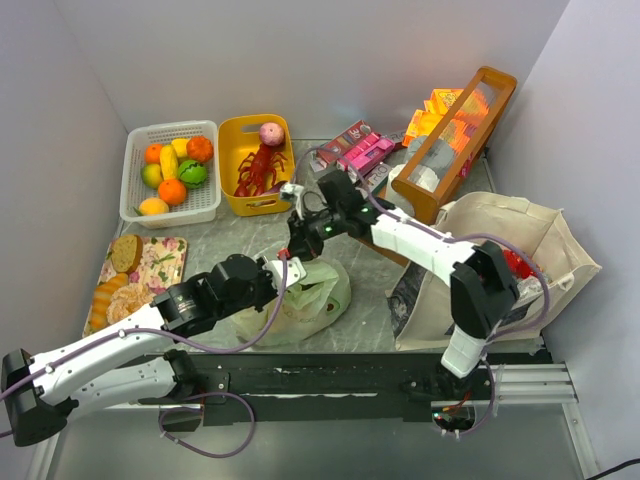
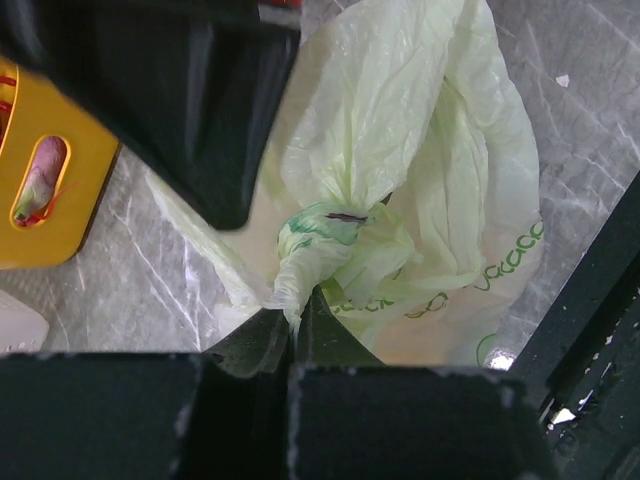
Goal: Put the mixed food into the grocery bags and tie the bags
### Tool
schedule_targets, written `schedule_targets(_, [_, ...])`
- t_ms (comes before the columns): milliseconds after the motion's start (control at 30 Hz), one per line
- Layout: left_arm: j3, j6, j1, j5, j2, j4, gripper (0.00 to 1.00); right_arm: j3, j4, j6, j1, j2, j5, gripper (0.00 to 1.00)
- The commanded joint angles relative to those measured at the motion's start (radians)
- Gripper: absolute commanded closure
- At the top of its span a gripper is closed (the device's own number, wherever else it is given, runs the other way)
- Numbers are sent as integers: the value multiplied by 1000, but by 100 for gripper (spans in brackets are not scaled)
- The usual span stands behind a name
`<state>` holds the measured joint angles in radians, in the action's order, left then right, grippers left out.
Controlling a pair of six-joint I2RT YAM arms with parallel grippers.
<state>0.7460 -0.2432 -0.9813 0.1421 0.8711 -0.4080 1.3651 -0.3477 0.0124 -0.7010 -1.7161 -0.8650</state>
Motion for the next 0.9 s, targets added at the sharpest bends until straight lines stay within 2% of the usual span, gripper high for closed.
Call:
schedule_targets(0, [27, -21, 0, -10, -27, 34, 99, 80, -20, 17, -38, -57, 24, 80])
schedule_targets(233, [24, -25, 0, -19, -49, 32, 99, 147, -75, 72, -64, -158, 23, 78])
schedule_targets(367, [35, -27, 0, -26, -32, 21, 99, 297, -242, 227, -78, -279, -34, 76])
schedule_targets(433, [39, -31, 0, -15, -29, 15, 99, 316, -324, 289, -75, -306, -54, 76])
schedule_targets(600, [29, -44, 0, 34, -47, 17, 99, 338, -499, 417, -65, -316, -198, 73])
schedule_targets(867, [15, -51, -2, 88, -61, 18, 99, 296, -582, 521, -34, -267, -362, 72])
